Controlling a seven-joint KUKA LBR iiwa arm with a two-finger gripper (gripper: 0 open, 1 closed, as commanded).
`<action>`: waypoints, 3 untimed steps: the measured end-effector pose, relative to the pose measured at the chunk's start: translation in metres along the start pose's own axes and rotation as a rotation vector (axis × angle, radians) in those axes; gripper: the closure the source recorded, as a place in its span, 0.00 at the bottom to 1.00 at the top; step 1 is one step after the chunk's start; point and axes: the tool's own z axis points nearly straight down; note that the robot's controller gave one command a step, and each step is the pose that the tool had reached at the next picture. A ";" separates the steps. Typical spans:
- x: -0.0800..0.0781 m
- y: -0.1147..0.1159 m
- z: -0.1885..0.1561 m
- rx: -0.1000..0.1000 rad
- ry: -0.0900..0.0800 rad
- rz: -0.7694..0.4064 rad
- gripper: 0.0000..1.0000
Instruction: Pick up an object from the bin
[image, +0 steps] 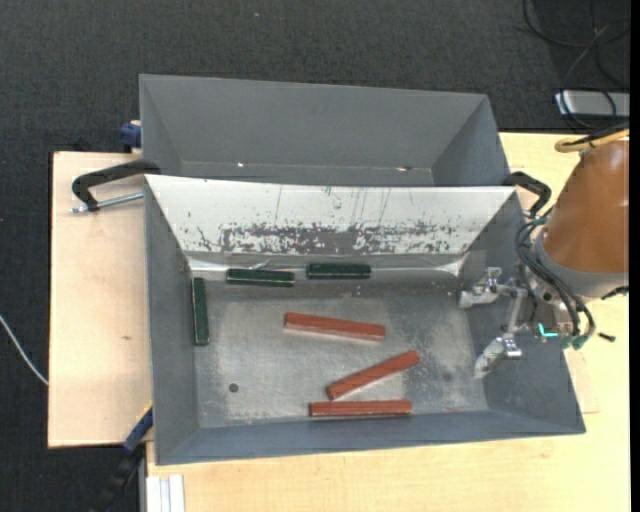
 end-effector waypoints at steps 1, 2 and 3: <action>-0.001 0.001 -0.004 0.001 -0.007 -0.002 0.00; -0.060 0.091 0.092 0.001 -0.009 -0.079 1.00; -0.060 0.091 0.092 0.001 -0.009 -0.079 1.00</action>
Offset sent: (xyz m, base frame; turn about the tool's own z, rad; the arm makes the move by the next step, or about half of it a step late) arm 0.0585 0.0905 -0.0930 -0.0779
